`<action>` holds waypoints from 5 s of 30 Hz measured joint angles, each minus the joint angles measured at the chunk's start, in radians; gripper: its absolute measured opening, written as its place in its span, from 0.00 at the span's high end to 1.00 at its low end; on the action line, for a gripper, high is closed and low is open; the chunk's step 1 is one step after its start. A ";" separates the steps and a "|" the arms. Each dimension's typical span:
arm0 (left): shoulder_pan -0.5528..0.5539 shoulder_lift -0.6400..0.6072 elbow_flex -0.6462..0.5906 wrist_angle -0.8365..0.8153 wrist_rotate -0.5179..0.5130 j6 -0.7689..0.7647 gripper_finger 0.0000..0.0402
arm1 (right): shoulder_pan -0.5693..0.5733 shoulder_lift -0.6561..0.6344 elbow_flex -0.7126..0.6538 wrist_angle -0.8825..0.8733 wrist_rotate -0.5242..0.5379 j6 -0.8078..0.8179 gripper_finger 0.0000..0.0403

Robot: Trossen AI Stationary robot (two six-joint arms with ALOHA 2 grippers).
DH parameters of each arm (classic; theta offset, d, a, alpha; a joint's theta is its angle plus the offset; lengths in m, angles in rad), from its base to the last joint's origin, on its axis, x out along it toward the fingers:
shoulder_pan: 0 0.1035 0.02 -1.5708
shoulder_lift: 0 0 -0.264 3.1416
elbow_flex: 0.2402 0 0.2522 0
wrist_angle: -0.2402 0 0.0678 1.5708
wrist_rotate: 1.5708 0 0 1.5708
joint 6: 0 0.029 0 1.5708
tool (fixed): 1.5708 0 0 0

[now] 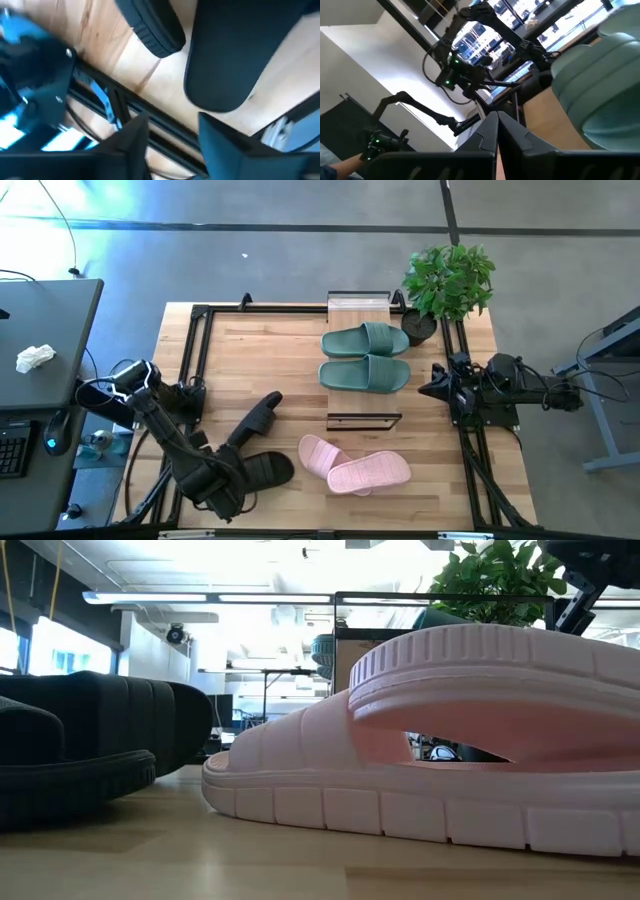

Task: Pick and place slides into the shelf
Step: Put the top black slipper under the shelf

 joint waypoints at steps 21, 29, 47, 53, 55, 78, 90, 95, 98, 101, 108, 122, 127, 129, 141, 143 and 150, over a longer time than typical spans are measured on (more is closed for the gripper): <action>-0.104 -0.236 -0.401 0.391 -0.314 -0.349 0.28 | 0.000 0.000 0.000 -0.013 -0.017 0.000 1.00; -0.104 -0.241 -0.455 0.391 -0.313 -0.362 0.31 | 0.000 0.000 0.000 -0.013 -0.017 0.000 1.00; -0.082 -0.241 -0.567 0.535 -0.339 -0.363 0.29 | 0.000 0.000 0.000 -0.013 0.009 0.003 1.00; -0.082 -0.241 -0.567 0.519 -0.339 -0.364 0.45 | 0.000 0.000 0.000 -0.013 0.010 0.002 1.00; -0.082 -0.241 -0.567 0.516 -0.339 -0.364 0.54 | 0.000 0.000 0.000 -0.013 0.012 0.000 1.00; 0.052 -0.439 -0.195 0.016 -0.505 -0.207 0.87 | 0.000 0.000 0.000 -0.013 0.019 0.031 1.00; 0.367 -0.709 -0.166 0.003 -0.373 0.041 0.87 | 0.000 0.005 0.000 -0.023 -0.009 0.078 1.00; 0.566 -0.777 -0.166 0.026 -0.184 0.176 0.87 | 0.000 0.006 0.000 -0.023 -0.003 0.079 1.00; 0.692 -0.779 -0.166 0.106 -0.053 0.291 0.87 | 0.000 0.006 0.000 -0.021 0.008 0.079 1.00; 0.820 -0.762 -0.166 0.178 0.098 0.418 0.87 | 0.000 0.006 0.000 -0.021 0.008 0.099 1.00; 1.094 -0.659 -0.166 0.062 0.350 0.677 0.87 | 0.000 0.006 0.000 -0.021 0.006 0.124 1.00; 1.563 -0.448 -0.175 0.000 0.422 1.198 0.87 | 0.000 0.006 0.000 -0.022 -0.006 0.135 1.00; 1.663 -0.313 -0.175 0.000 0.438 1.357 0.87 | 0.000 0.006 0.000 -0.021 -0.004 0.153 1.00; 1.694 -0.250 -0.175 0.002 0.440 1.410 0.87 | 0.000 0.006 0.000 -0.022 0.001 0.154 1.00; 1.665 0.092 -0.176 0.000 0.569 1.830 0.87 | 0.000 0.006 0.000 -0.023 0.088 0.160 1.00; 1.660 0.136 -0.176 0.000 0.567 1.859 0.87 | 0.000 0.006 0.000 -0.023 0.104 0.161 1.00; 1.656 0.229 -0.175 0.041 0.561 1.885 0.87 | 0.000 0.006 0.000 -0.023 0.110 0.184 1.00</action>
